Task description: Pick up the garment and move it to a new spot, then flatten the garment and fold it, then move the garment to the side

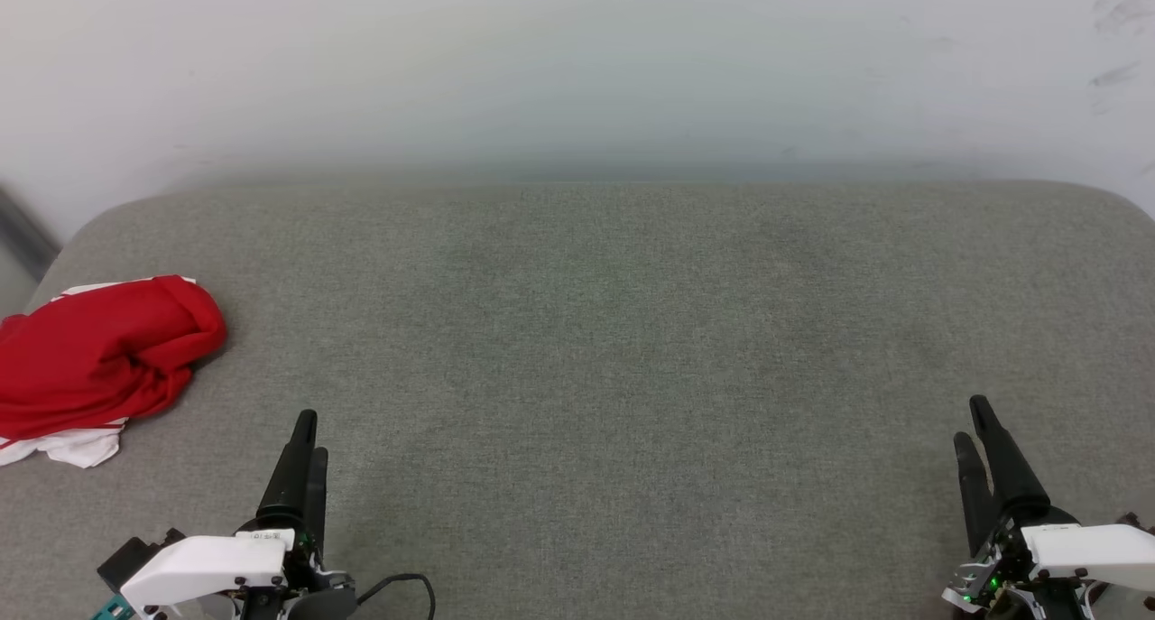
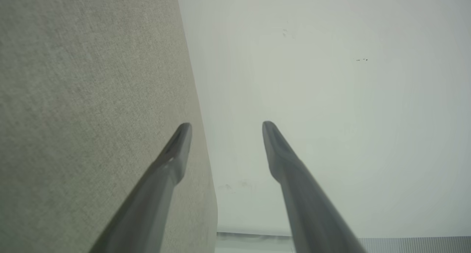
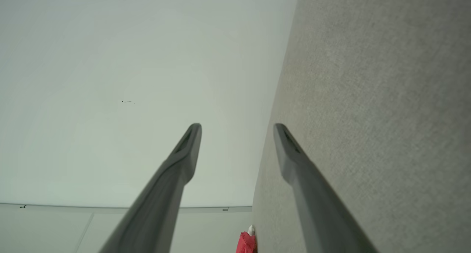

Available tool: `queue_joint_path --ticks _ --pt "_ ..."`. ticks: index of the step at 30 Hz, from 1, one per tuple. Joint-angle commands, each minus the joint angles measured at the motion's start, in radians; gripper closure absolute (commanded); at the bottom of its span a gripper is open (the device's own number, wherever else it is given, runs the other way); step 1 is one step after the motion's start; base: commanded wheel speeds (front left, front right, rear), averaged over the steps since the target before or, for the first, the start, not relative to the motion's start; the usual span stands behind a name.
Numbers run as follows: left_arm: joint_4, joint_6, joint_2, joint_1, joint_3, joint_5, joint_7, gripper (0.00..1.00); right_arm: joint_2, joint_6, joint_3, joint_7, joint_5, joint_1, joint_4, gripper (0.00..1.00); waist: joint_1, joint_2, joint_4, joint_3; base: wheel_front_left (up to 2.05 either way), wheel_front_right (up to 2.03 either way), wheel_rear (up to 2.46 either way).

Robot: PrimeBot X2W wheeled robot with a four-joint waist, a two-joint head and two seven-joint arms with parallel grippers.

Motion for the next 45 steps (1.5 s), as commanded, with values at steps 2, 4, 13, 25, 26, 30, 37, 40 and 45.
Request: queue_joint_path --ticks 2,4,13,25,26,30,37,40,45 --pt "-0.034 0.01 0.002 -0.013 0.006 0.051 -0.018 0.0 -0.001 0.0 -0.006 -0.017 -0.065 -0.01 -0.035 0.0 0.0 0.0 0.0 0.001 0.0 0.0 0.0" --pt "-0.048 0.022 0.002 -0.015 0.009 0.089 -0.027 0.0 -0.001 0.0 -0.008 -0.026 -0.113 -0.008 -0.05 0.0 0.0 0.0 0.0 0.002 0.0 0.0 0.0" --pt "-0.114 0.087 0.003 -0.006 -0.016 0.295 -0.067 0.0 0.0 0.0 -0.006 -0.066 -0.32 0.005 -0.12 0.0 0.0 0.0 -0.001 0.003 0.0 0.0 0.0" --pt "-0.154 0.15 0.003 0.017 -0.066 0.583 -0.121 0.0 0.0 0.0 0.028 -0.12 -0.646 0.038 -0.195 0.0 0.0 0.0 0.001 0.004 0.0 0.0 0.0" --pt "-0.155 0.153 0.003 0.018 -0.07 0.603 -0.124 0.0 0.0 0.0 0.031 -0.124 -0.667 0.041 -0.196 0.0 0.0 0.0 0.002 0.004 0.0 0.0 0.0" --pt "-0.16 0.169 0.003 0.025 -0.089 0.673 -0.138 0.0 0.0 0.0 0.039 -0.138 -0.735 0.051 -0.202 0.0 0.0 0.0 0.003 0.003 0.0 0.0 0.0" --pt "-0.166 0.194 0.003 0.035 -0.11 0.796 -0.161 0.0 0.0 0.0 0.048 -0.161 -0.851 0.068 -0.207 0.0 0.0 0.0 0.003 0.002 0.0 0.0 0.0" --pt "-0.17 0.204 0.003 0.039 -0.119 0.844 -0.171 0.0 0.0 0.0 0.048 -0.17 -0.896 0.074 -0.209 0.0 0.0 0.0 0.003 0.003 0.0 0.0 0.0" --pt "-0.177 0.22 0.004 0.044 -0.13 0.913 -0.186 0.0 0.0 0.0 0.049 -0.185 -0.97 0.083 -0.213 0.0 0.0 0.0 0.004 0.004 0.0 0.0 0.0"
